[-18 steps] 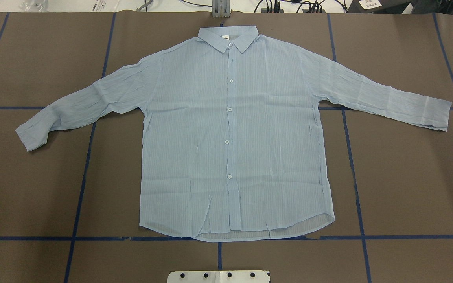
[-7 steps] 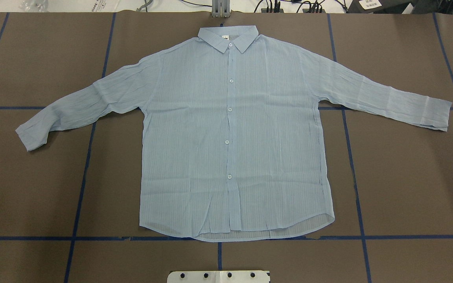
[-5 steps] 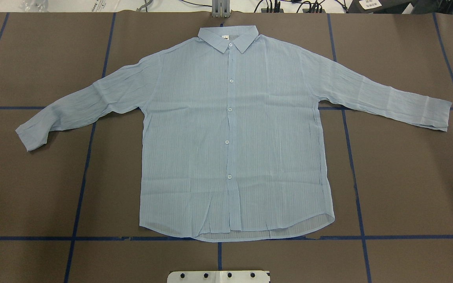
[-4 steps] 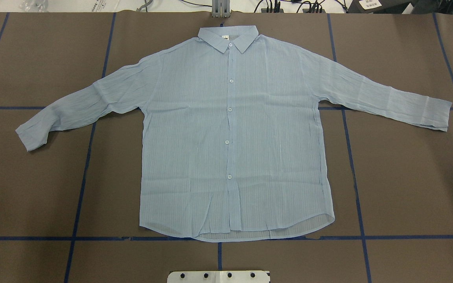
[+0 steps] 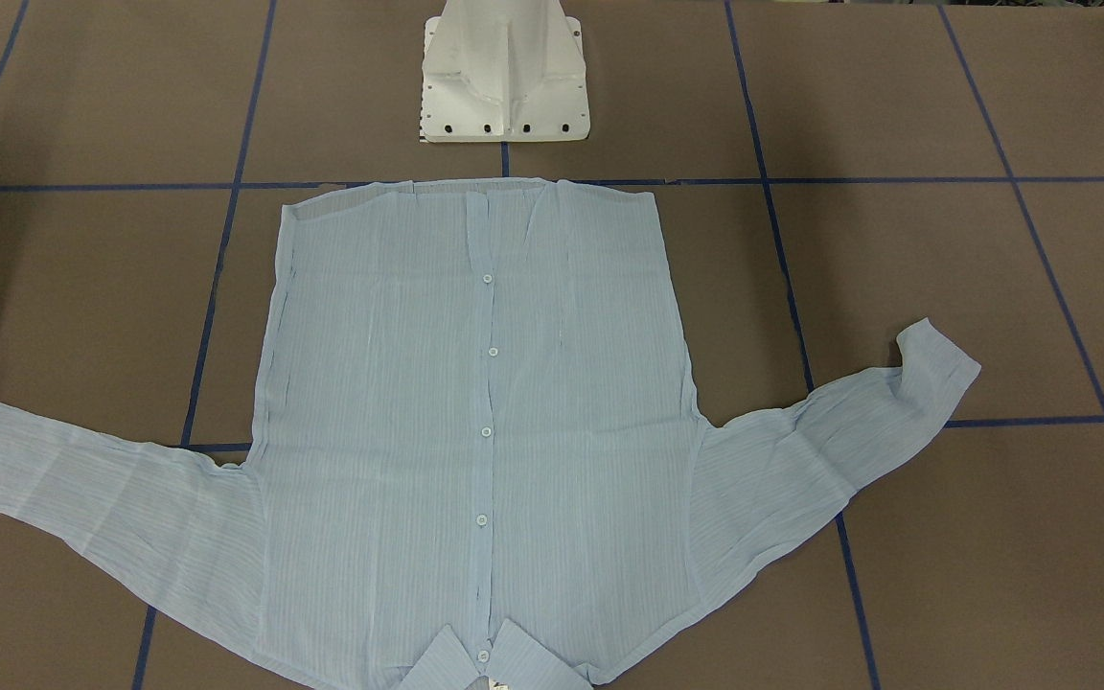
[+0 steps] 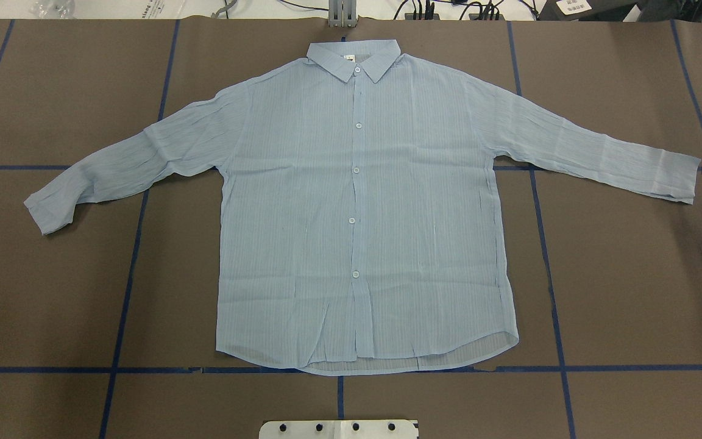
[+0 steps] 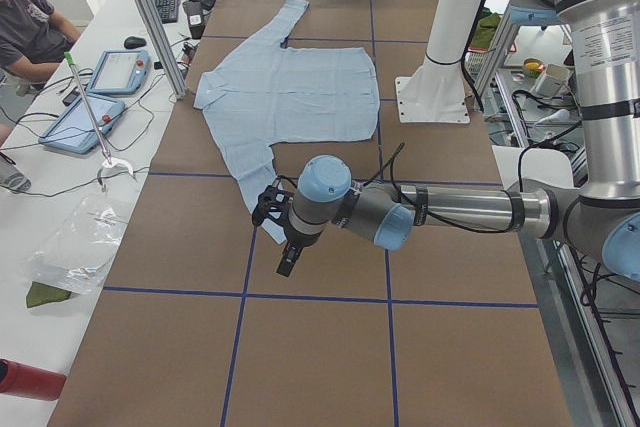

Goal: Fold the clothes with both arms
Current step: 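Move the right gripper to the cuff of the sleeve nearest it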

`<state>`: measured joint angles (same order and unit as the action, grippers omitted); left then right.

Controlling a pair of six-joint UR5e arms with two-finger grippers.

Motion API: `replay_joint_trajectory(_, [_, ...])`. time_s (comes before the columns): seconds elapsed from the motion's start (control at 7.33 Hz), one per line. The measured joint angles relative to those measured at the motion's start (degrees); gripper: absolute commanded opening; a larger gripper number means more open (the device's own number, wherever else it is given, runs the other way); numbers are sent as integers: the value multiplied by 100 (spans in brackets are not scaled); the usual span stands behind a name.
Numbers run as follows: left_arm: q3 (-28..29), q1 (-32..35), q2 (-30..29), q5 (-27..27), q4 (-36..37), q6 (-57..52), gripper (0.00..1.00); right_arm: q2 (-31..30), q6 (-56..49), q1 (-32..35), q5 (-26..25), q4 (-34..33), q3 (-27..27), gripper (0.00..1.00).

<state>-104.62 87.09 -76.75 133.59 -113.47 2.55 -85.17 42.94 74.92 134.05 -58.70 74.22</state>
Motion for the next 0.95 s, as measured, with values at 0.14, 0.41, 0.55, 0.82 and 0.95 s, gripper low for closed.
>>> replay_joint_trajectory(0.14, [5,-2,-2,0,0,-1,100,211,-134,-90,-299,76,-306,88])
replay_joint_trajectory(0.41, [9,-5,0,0,6,0,100,494,-855,-153,-528,117,-691,86])
replay_joint_trajectory(0.55, [14,-9,-3,0,8,0,100,557,-1124,-206,-651,123,-762,81])
replay_joint_trajectory(0.82, [17,-14,-12,0,7,0,100,607,-1583,-315,-927,134,-817,73])
replay_joint_trajectory(0.95, [17,-16,-24,0,5,0,100,633,-1669,-332,-975,156,-836,65])
